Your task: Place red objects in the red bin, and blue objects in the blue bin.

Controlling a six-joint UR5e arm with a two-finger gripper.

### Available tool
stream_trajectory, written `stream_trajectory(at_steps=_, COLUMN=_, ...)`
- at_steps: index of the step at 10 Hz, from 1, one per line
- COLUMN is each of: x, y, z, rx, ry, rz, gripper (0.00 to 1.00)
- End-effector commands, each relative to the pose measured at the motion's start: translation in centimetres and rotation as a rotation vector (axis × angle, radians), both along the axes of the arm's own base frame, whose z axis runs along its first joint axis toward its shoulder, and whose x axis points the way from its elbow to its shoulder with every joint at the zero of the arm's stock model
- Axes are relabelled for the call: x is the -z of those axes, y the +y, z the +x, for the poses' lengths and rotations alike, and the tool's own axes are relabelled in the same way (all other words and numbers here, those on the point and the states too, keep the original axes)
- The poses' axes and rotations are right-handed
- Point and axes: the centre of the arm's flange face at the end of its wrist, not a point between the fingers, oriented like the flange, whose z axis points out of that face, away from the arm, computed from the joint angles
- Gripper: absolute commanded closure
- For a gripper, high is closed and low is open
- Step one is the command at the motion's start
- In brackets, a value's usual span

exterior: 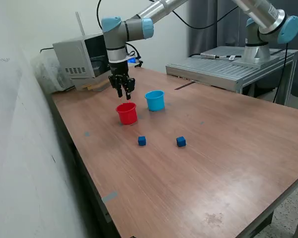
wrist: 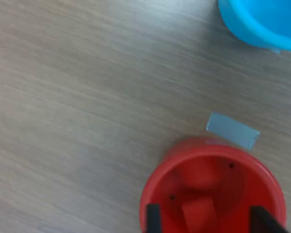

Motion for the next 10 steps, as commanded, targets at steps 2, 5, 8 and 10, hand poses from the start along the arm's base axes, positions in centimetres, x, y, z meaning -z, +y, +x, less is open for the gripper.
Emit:
stream_trajectory(at_steps=2, x=0.2, y=-2.2, z=0.0, rx=0.017, ry=0.000, rz=-0.001, gripper=0.00)
stream_trajectory(at_steps=5, x=-2.1, y=-9.4, z=2.3, rx=-0.071, ry=-0.002, rz=-0.046, gripper=0.00)
stream_trajectory(at_steps=8, x=-4.5, y=-18.6, z=4.6, rx=-0.245, ry=0.010, rz=-0.080, gripper=0.00)
stream_trajectory(at_steps=10, x=-5.6, y=-24.6, z=9.0, rx=-0.475, ry=-0.010, rz=-0.144, gripper=0.00)
